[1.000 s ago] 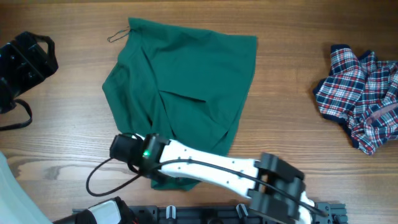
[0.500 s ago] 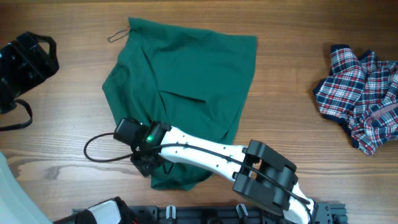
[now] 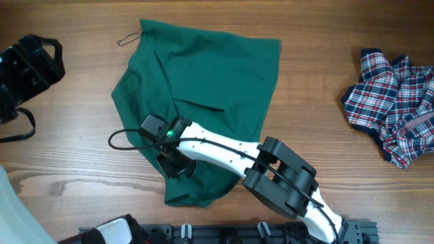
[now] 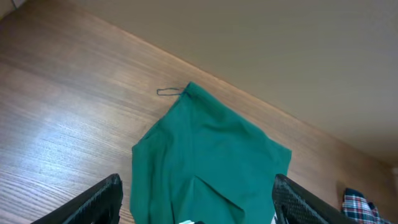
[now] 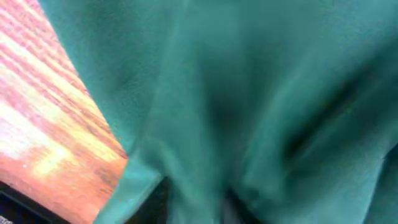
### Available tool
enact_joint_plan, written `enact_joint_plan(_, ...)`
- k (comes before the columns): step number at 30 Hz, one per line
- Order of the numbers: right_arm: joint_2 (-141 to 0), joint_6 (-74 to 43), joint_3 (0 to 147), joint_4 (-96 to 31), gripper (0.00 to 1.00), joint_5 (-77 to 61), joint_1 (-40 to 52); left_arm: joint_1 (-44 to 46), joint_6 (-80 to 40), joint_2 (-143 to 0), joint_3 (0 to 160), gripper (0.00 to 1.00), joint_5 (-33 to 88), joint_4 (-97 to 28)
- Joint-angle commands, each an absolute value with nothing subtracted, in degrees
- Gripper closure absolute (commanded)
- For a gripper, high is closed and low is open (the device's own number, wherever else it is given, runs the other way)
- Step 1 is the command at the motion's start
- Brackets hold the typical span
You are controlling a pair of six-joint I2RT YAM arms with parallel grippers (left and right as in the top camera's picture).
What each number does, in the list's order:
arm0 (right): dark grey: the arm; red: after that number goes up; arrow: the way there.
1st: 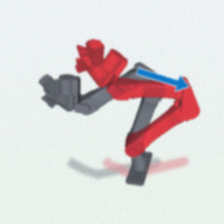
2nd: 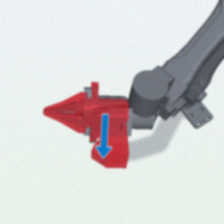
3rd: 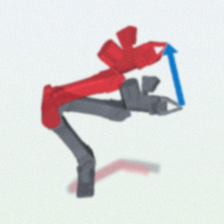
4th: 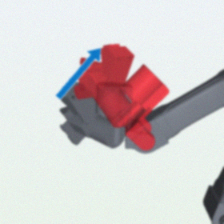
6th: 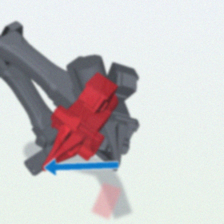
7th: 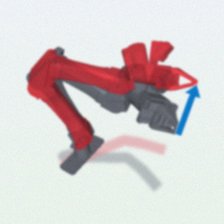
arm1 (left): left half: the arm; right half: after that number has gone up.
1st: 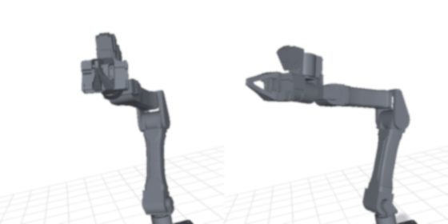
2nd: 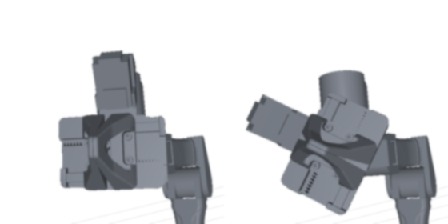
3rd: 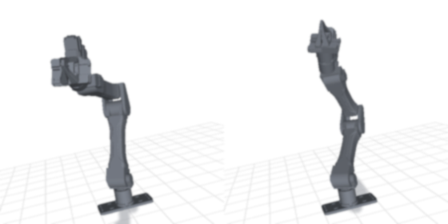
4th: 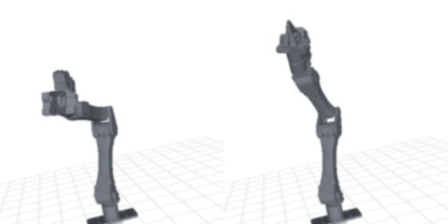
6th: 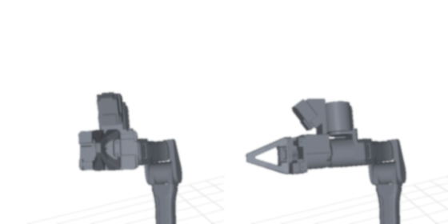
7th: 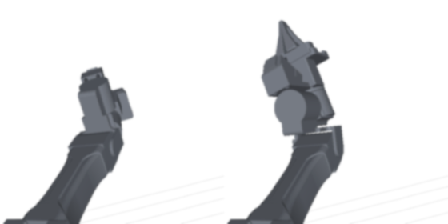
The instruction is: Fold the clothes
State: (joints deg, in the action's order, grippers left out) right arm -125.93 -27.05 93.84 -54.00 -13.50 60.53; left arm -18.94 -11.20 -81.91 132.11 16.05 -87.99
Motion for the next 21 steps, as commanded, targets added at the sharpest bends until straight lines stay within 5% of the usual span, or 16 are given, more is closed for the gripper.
enact_joint_plan(1,-126.61,-26.81,95.26,-55.31,0.96,-14.66,60.47,-19.4,-10.85,-81.87,132.35,0.22,17.15,-87.42)
enact_joint_plan(11,-116.77,-7.42,96.05,-68.31,0.95,-9.85,58.83,-19.4,-10.87,-81.87,132.35,0.22,17.15,-87.42)
enact_joint_plan(15,-116.77,3.29,96.05,-69.38,0.76,-15.25,56.21,-19.4,-10.87,-81.87,132.35,0.22,17.15,-87.42)
enact_joint_plan(21,-116.77,-1.67,96.03,-71.16,0.78,-12.62,54.06,-19.4,-10.87,-81.87,132.35,0.22,17.15,-87.44)
